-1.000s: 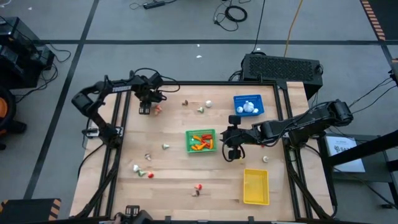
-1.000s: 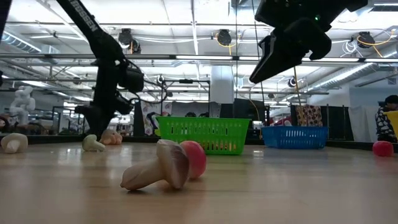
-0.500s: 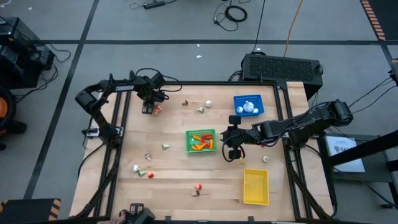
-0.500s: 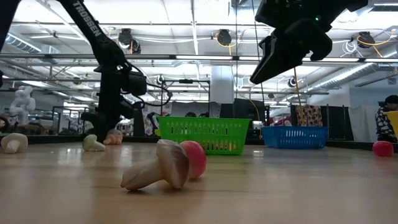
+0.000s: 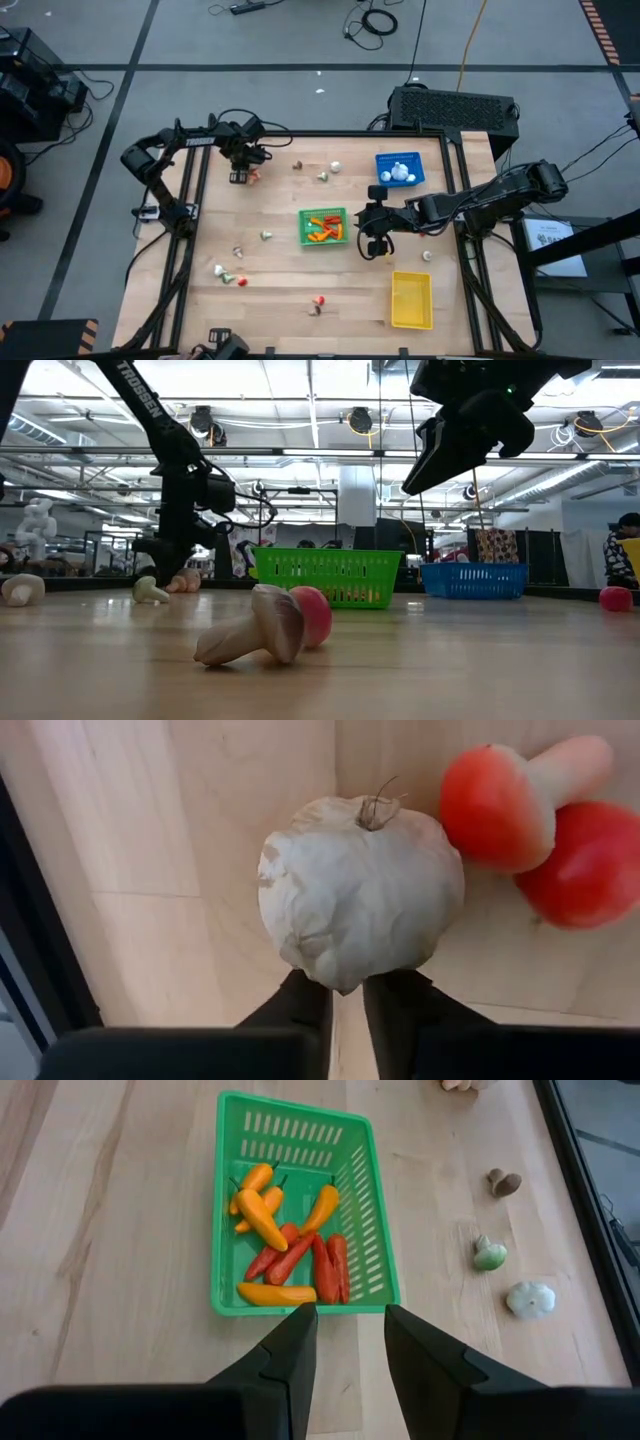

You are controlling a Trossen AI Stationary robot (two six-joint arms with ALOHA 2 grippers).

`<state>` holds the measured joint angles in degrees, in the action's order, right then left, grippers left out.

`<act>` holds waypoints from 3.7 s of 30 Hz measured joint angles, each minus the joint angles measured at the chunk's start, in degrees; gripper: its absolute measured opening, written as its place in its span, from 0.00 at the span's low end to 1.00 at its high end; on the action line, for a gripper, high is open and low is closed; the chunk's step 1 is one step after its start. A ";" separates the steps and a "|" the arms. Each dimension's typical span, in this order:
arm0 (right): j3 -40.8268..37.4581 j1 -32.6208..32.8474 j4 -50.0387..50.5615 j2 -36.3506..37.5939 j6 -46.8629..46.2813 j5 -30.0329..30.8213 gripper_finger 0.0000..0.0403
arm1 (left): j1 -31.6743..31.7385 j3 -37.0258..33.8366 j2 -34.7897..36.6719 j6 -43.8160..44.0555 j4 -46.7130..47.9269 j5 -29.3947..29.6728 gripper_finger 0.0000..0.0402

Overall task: Sort produce into baskets
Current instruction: Put the garlic into the blue bin

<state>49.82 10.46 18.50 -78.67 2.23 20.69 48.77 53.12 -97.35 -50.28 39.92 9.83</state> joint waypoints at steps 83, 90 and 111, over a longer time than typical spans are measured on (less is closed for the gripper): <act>0.02 -0.24 19.96 16.92 -21.09 19.95 0.28 | -28.46 58.95 -43.90 43.95 -41.33 -17.67 0.29; 0.02 -0.23 19.98 16.92 -21.08 19.79 0.28 | -28.48 58.95 -43.90 43.92 -40.92 -15.61 0.35; -0.02 1.74 20.79 16.90 -22.15 19.45 0.28 | -25.89 58.95 -28.68 21.62 6.14 -12.90 0.36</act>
<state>49.80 12.20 39.29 -61.78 -19.92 40.14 22.88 112.07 -126.02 -28.66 46.06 -3.07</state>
